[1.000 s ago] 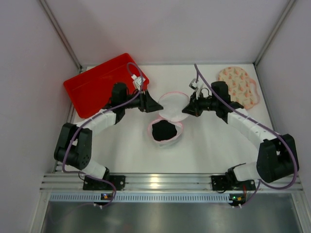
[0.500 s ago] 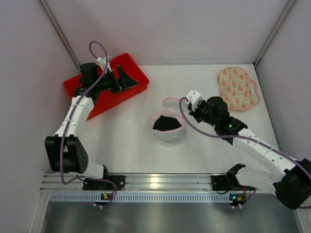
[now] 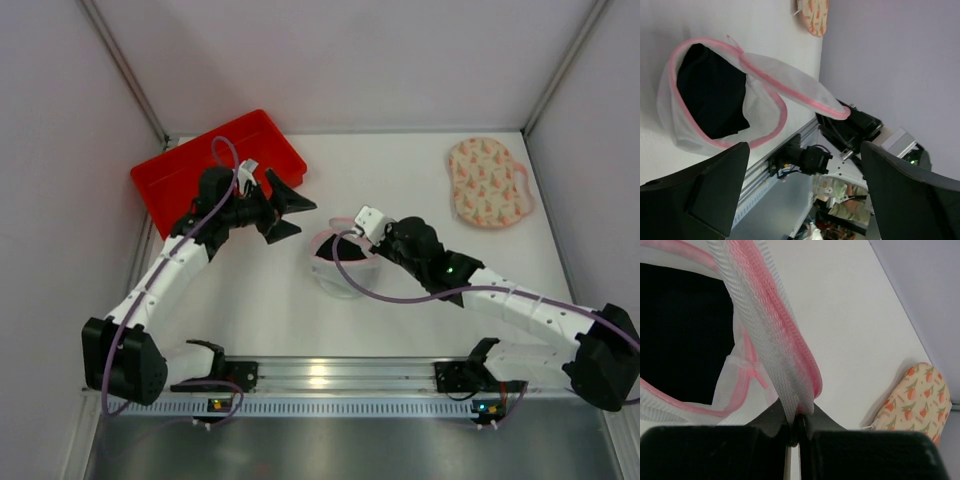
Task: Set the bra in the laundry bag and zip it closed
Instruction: Close the laundry bag at the center of the board.
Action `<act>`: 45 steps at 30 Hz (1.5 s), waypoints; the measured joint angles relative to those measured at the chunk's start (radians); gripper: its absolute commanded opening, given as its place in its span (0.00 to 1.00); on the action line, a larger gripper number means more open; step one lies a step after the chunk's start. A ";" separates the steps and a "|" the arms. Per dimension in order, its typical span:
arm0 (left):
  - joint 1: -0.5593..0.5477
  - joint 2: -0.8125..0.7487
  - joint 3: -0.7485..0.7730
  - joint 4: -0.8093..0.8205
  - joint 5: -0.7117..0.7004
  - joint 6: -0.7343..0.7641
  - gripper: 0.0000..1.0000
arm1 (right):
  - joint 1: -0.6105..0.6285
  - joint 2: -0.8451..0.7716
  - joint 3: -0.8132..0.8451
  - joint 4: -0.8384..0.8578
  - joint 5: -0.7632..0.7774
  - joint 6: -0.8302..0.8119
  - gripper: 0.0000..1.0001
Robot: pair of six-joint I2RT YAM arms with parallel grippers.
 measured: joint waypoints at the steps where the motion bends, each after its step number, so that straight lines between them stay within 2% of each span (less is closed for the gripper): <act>1: -0.015 -0.009 -0.007 0.013 -0.020 -0.040 0.98 | 0.014 0.011 0.000 0.002 0.013 -0.009 0.00; 10: -0.224 0.055 -0.008 0.098 -0.147 -0.263 0.93 | 0.080 0.078 0.022 0.019 0.116 -0.045 0.00; 14: -0.290 0.124 -0.005 0.113 -0.176 -0.325 0.77 | 0.100 0.102 0.048 0.043 0.147 -0.064 0.00; 15: -0.296 0.137 -0.002 0.114 -0.182 -0.336 0.68 | 0.104 0.104 0.051 0.046 0.151 -0.068 0.00; 18: -0.301 0.172 0.026 0.124 -0.201 -0.349 0.56 | 0.127 0.108 0.058 0.049 0.163 -0.078 0.00; 19: -0.301 0.177 0.032 0.128 -0.203 -0.350 0.46 | 0.137 0.112 0.061 0.049 0.165 -0.079 0.05; 21: -0.301 0.182 0.036 0.139 -0.211 -0.351 0.34 | 0.150 0.116 0.068 0.047 0.164 -0.079 0.18; 22: -0.301 0.182 0.035 0.145 -0.213 -0.346 0.21 | 0.153 0.117 0.072 0.045 0.160 -0.076 0.36; 24: -0.299 0.182 0.026 0.163 -0.212 -0.344 0.11 | 0.155 0.116 0.082 0.040 0.146 -0.076 0.49; 25: -0.298 0.182 0.015 0.178 -0.209 -0.339 0.00 | 0.156 0.116 0.084 0.035 0.135 -0.077 0.61; 28: -0.286 0.182 -0.024 0.198 -0.186 -0.323 0.00 | 0.155 0.097 0.085 0.003 0.098 -0.082 0.77; 32: -0.249 0.181 -0.091 0.238 -0.117 -0.306 0.00 | 0.145 0.000 0.084 -0.072 0.023 -0.085 0.92; 35: -0.227 0.181 -0.138 0.306 -0.048 -0.283 0.00 | 0.119 -0.126 0.079 -0.138 -0.046 -0.068 0.97; 39: -0.213 0.182 -0.244 0.499 0.074 -0.280 0.00 | 0.032 -0.237 0.112 -0.228 -0.153 0.003 0.99; 42: -0.213 0.185 -0.286 0.616 0.189 -0.270 0.00 | -0.116 -0.224 0.177 -0.311 -0.293 0.080 0.99; 45: -0.213 0.189 -0.293 0.727 0.281 -0.255 0.00 | -0.315 -0.156 0.232 -0.389 -0.486 0.158 0.98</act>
